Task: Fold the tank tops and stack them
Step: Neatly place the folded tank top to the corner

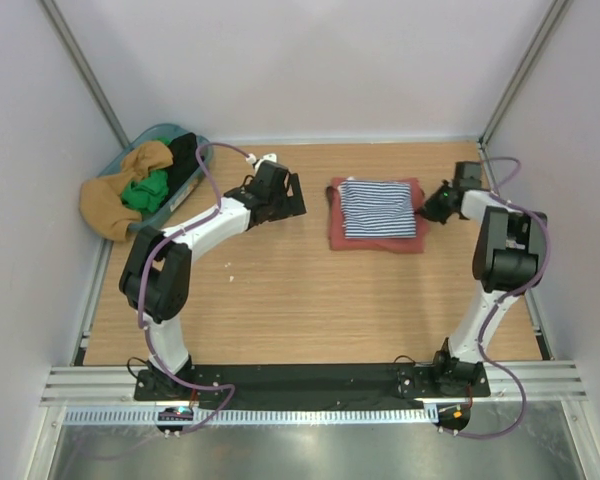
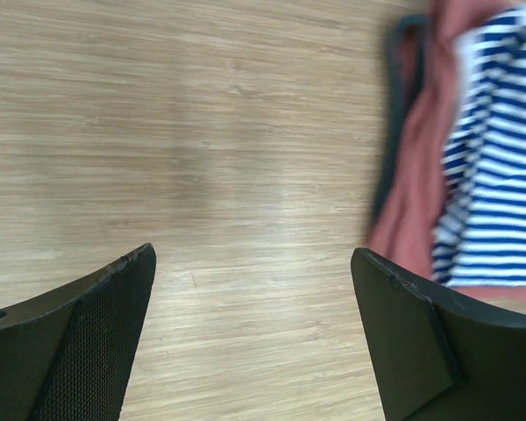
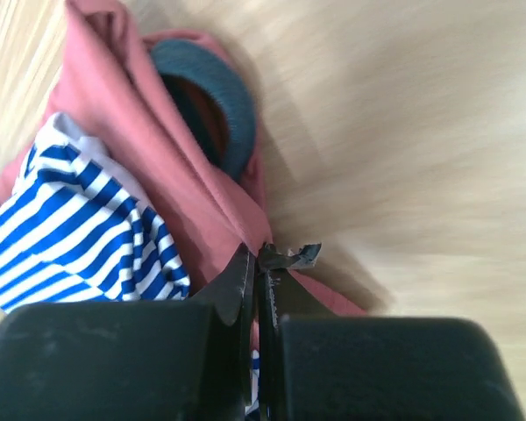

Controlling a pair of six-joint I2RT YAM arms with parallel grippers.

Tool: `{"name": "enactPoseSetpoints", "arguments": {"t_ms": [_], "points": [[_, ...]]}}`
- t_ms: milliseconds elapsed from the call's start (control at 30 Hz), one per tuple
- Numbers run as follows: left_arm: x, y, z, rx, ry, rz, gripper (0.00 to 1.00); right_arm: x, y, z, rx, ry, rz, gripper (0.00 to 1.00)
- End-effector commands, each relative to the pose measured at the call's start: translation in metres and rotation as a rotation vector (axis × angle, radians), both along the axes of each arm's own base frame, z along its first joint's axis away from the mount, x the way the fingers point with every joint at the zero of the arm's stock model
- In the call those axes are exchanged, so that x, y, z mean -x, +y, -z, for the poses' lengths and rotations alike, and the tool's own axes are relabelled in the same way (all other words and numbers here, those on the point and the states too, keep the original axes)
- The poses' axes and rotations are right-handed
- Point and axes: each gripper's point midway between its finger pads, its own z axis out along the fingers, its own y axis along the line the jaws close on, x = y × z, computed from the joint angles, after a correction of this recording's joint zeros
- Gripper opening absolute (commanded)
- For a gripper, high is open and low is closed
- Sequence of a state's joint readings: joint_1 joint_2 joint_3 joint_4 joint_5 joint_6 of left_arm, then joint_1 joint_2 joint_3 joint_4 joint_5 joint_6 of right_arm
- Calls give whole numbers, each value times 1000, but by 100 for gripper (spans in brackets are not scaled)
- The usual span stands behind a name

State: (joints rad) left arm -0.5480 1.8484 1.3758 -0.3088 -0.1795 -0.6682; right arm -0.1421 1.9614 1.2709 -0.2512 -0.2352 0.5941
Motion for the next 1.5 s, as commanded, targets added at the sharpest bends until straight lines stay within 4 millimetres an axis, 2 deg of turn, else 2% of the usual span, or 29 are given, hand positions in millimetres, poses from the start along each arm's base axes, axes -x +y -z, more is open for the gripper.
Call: {"name": "enactPoseSetpoints", "arguments": {"t_ms": [0,33,67,100,133,167,200,333,367,400,533,600,667,733,767,800,900,967,1033,1067,1100,1133,1167,1233,1300,1333,1367,1433,1467], "points": [[-16,-14,-25,52,-71,24,93,15,-92,-26,32,-57,363,1],[-15,-16,-25,57,-69,29,93,32,-106,-16,28,-61,434,1],[-16,-16,-25,59,-69,30,93,41,-122,-27,28,-96,511,1],[-16,-17,-25,59,-67,31,93,55,-145,-28,8,-109,621,1],[-15,-19,-25,63,-65,37,93,74,-153,-15,11,-85,691,1],[-16,-19,-24,65,-65,37,93,83,-165,-23,35,-109,755,1],[-16,-20,-25,71,-64,38,93,101,-175,-14,35,-96,837,1],[-14,-24,-21,83,-55,46,92,139,-190,-12,54,-102,1024,1],[-13,-26,-23,85,-59,50,92,145,-192,-19,62,-129,1057,1],[-13,-26,-23,85,-59,51,92,153,-189,-15,65,-124,1068,1],[-11,-27,-20,84,-56,50,92,176,-198,-27,141,-148,1155,4],[-10,-28,-21,85,-58,51,92,190,-203,-41,211,-142,1171,35],[-10,-28,-20,82,-58,50,92,200,-211,-51,291,-110,1180,60],[-9,-29,-21,82,-60,51,92,207,-215,-63,332,-52,1191,67],[-10,-30,-23,85,-63,52,92,220,-215,-62,372,14,1201,71],[-10,-31,-23,87,-64,55,92,217,-221,-77,387,1,1212,71],[-9,-30,-25,84,-69,54,92,228,-230,-99,474,39,1224,77],[-8,-30,-27,81,-74,57,92,226,-233,-119,500,-3,1213,79],[-5,-27,-27,76,-74,54,92,204,-221,-130,467,-79,1060,80],[-4,-26,-26,73,-73,54,92,183,-216,-149,443,-197,987,81],[-3,-26,-28,73,-77,56,93,166,-200,-151,444,-239,856,84],[-2,-24,-27,68,-77,53,93,144,-176,-156,377,-301,706,95],[-2,-24,-27,64,-81,56,93,126,-162,-157,353,-336,617,100],[-1,-22,-29,60,-89,57,93,92,-102,-161,249,-381,336,100],[0,-20,-31,53,-93,59,93,75,-65,-152,213,-362,193,100],[1,-19,-33,52,-97,60,93,70,-37,-149,221,-372,98,100],[1,-19,-33,52,-100,61,93,69,-27,-144,224,-393,70,100],[3,-18,-35,48,-105,64,93,70,7,-149,178,-457,-18,100],[3,-16,-34,43,-106,63,93,66,17,-155,165,-512,-44,100]]}}
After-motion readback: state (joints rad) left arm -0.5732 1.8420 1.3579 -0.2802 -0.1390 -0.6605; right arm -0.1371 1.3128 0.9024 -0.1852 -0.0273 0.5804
